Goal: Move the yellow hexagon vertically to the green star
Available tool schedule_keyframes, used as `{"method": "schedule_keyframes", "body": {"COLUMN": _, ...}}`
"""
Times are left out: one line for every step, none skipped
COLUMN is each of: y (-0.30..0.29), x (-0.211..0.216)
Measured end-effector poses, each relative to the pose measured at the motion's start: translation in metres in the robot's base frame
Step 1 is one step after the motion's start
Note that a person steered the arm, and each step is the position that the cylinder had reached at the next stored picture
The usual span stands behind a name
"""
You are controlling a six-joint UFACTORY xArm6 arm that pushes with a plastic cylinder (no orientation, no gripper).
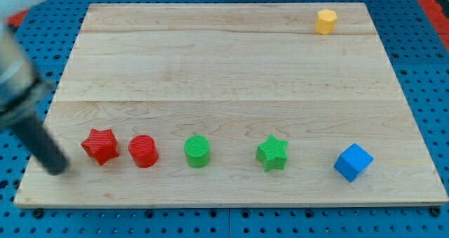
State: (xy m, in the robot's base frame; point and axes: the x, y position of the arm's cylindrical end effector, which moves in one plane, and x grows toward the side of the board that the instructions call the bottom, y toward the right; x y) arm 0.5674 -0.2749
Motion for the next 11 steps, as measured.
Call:
{"method": "schedule_keyframes", "body": {"y": -0.029, "x": -0.002}}
{"method": "schedule_keyframes", "body": {"y": -0.026, "x": -0.019}}
{"method": "schedule_keyframes", "body": {"y": 0.064, "x": -0.110}}
{"method": "schedule_keyframes", "body": {"y": 0.214, "x": -0.151}}
{"method": "schedule_keyframes", "body": {"y": 0.365, "x": -0.151}}
{"method": "schedule_keyframes", "body": {"y": 0.517, "x": -0.181}}
{"method": "schedule_keyframes", "body": {"y": 0.571, "x": -0.244}}
{"method": "schedule_keyframes", "body": {"y": 0.498, "x": -0.296}}
{"method": "schedule_keyframes", "body": {"y": 0.429, "x": -0.329}}
{"method": "schedule_keyframes", "body": {"y": 0.454, "x": -0.340}}
{"method": "schedule_keyframes", "body": {"y": 0.447, "x": -0.364}}
